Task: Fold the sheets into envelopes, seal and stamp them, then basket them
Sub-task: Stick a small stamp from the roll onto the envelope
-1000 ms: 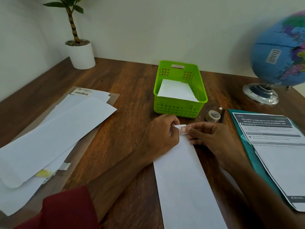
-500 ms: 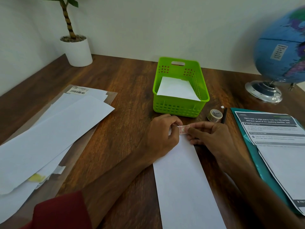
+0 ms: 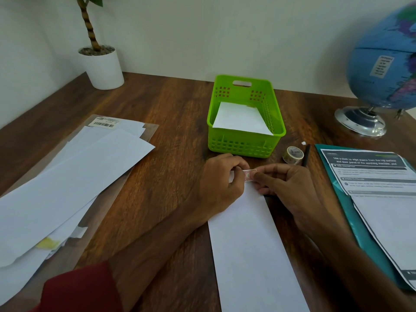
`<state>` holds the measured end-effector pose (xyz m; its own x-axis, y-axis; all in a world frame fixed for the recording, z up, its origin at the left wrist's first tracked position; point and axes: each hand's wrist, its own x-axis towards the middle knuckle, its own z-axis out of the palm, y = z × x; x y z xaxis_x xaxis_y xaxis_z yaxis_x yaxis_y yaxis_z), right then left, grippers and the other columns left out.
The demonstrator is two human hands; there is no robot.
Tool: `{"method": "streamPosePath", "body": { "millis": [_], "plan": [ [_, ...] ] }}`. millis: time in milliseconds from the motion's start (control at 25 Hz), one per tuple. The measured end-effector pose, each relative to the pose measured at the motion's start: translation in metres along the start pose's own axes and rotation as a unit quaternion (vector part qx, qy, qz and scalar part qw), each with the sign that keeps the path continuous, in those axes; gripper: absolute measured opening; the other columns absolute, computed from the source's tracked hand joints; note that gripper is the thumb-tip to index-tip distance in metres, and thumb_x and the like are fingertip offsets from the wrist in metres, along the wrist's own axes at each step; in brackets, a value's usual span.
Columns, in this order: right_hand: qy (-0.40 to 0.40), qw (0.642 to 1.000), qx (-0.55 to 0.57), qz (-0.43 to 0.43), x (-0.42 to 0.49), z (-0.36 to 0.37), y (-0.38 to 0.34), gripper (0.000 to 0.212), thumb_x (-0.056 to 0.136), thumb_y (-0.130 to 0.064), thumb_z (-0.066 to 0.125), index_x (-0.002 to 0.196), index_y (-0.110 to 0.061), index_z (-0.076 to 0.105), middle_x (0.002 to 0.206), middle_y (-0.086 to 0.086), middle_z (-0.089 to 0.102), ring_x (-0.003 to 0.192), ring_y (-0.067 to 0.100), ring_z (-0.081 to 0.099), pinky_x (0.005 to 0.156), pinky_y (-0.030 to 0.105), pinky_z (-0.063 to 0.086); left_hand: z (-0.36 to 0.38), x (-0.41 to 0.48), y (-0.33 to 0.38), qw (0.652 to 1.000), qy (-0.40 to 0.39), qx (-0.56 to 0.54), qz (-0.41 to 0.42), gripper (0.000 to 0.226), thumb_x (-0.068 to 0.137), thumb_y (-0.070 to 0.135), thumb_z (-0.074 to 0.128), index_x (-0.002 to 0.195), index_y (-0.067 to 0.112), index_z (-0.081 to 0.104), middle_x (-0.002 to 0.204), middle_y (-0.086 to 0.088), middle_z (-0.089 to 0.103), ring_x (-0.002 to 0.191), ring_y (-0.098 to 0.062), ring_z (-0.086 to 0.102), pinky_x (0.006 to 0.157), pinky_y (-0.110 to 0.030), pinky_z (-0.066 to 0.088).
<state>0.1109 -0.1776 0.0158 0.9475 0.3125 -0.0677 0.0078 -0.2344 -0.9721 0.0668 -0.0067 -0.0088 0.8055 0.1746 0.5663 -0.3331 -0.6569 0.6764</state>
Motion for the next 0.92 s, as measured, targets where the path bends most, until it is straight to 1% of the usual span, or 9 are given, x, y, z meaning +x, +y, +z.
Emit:
{"method": "streamPosePath", "body": {
  "millis": [120, 200, 560, 760, 920],
  "plan": [
    [-0.007, 1.000, 0.010, -0.004, -0.0005, -0.0002, -0.0006, 0.012, 0.087, -0.017, 0.078, 0.096, -0.011, 0.080, 0.085, 0.004, 0.080, 0.073, 0.020, 0.074, 0.069, 0.027, 0.063, 0.0019, -0.0006, -0.0014, 1.000, 0.002, 0.009, 0.010, 0.013, 0.085, 0.015, 0.064, 0.087, 0.010, 0.076, 0.083, 0.000, 0.073, 0.076, -0.012, 0.065, 0.070, -0.034, 0.054],
    [-0.006, 1.000, 0.013, -0.005, -0.0006, -0.0001, -0.0008, 0.012, 0.086, -0.017, 0.078, 0.096, -0.011, 0.080, 0.085, 0.004, 0.080, 0.073, 0.020, 0.074, 0.070, 0.028, 0.063, 0.0023, -0.0004, -0.0025, 1.000, 0.001, 0.013, 0.014, 0.011, 0.084, 0.015, 0.067, 0.088, 0.011, 0.076, 0.084, 0.000, 0.073, 0.077, -0.012, 0.065, 0.071, -0.034, 0.054],
    [-0.001, 1.000, 0.014, -0.002, 0.0014, -0.0004, 0.0016, 0.010, 0.087, -0.016, 0.077, 0.096, -0.012, 0.080, 0.084, 0.004, 0.080, 0.074, 0.021, 0.074, 0.069, 0.027, 0.063, 0.0016, 0.0012, -0.0037, 1.000, 0.004, 0.021, 0.016, 0.015, 0.083, 0.006, 0.062, 0.087, 0.008, 0.077, 0.083, -0.002, 0.074, 0.076, -0.014, 0.066, 0.072, -0.031, 0.054],
    [-0.003, 1.000, 0.006, -0.008, 0.0022, -0.0006, 0.0026, 0.011, 0.087, -0.017, 0.078, 0.096, -0.012, 0.080, 0.085, 0.003, 0.080, 0.076, 0.023, 0.075, 0.070, 0.026, 0.064, 0.0014, 0.0005, -0.0020, 1.000, 0.004, 0.014, 0.014, 0.014, 0.084, 0.010, 0.063, 0.087, 0.009, 0.077, 0.083, -0.001, 0.074, 0.077, -0.012, 0.066, 0.072, -0.030, 0.054],
    [-0.005, 1.000, 0.013, -0.011, 0.0021, -0.0007, 0.0036, 0.011, 0.087, -0.017, 0.078, 0.096, -0.010, 0.080, 0.085, 0.004, 0.080, 0.075, 0.021, 0.075, 0.071, 0.026, 0.063, 0.0016, 0.0002, -0.0039, 1.000, -0.005, 0.019, 0.025, 0.012, 0.083, 0.013, 0.067, 0.089, 0.011, 0.077, 0.084, 0.000, 0.074, 0.077, -0.012, 0.066, 0.072, -0.031, 0.054]
  ]
}}
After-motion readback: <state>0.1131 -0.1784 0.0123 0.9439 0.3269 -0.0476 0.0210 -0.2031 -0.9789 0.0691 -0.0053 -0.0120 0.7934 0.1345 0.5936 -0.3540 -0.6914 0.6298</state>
